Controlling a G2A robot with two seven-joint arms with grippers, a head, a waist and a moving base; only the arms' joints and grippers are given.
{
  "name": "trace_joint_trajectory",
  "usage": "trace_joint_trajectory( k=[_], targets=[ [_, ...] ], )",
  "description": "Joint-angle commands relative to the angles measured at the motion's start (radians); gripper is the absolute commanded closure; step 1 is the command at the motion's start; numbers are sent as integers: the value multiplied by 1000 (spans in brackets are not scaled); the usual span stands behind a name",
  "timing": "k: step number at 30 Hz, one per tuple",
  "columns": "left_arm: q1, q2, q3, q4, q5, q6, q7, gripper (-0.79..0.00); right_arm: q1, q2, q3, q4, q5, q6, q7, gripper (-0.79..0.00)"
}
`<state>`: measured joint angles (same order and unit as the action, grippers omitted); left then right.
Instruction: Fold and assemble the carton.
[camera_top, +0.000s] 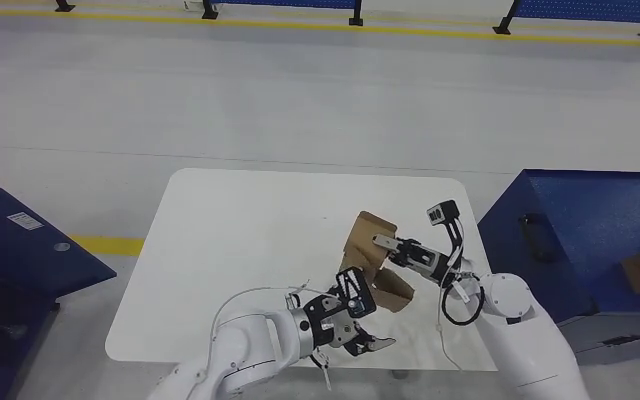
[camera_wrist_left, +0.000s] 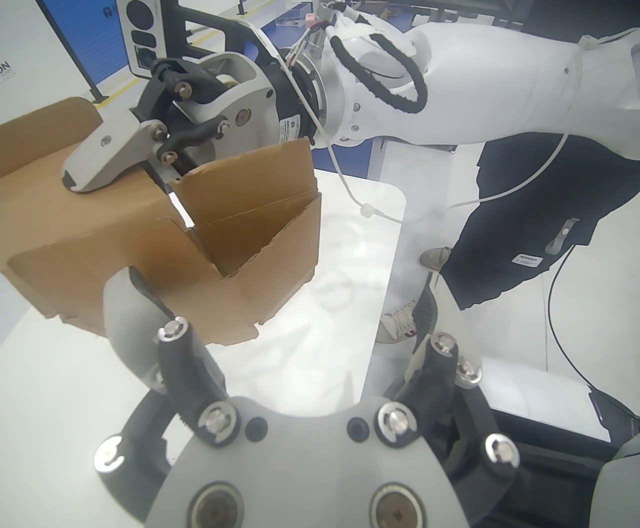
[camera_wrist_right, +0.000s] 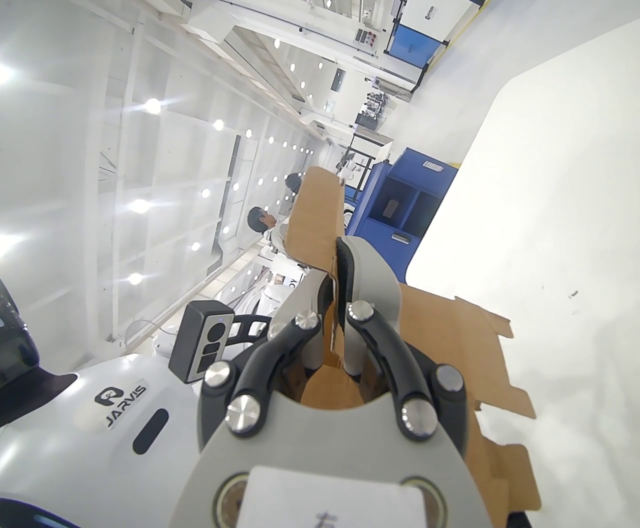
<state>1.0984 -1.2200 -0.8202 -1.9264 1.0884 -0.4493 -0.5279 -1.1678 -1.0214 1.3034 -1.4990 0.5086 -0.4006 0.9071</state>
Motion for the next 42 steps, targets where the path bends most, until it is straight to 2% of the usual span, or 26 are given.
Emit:
trace_joint_trajectory(
  k=[1,13,30,42],
  targets=[
    [-5,-2,2,8,-2,0,1,-785,-2,-1,0,-1,2,1,2,0],
    [-4,-5,-5,18,-9,-5,4,-785,-10,-5,-2,2,36,9,26,0],
    [60,11,-66,0,-9,-42,28,-785,8,-5,42,48,76,26,38,0],
    [60,11,-67,1,-10,-45,28,-785,8,-5,42,48,76,26,38,0]
  ],
)
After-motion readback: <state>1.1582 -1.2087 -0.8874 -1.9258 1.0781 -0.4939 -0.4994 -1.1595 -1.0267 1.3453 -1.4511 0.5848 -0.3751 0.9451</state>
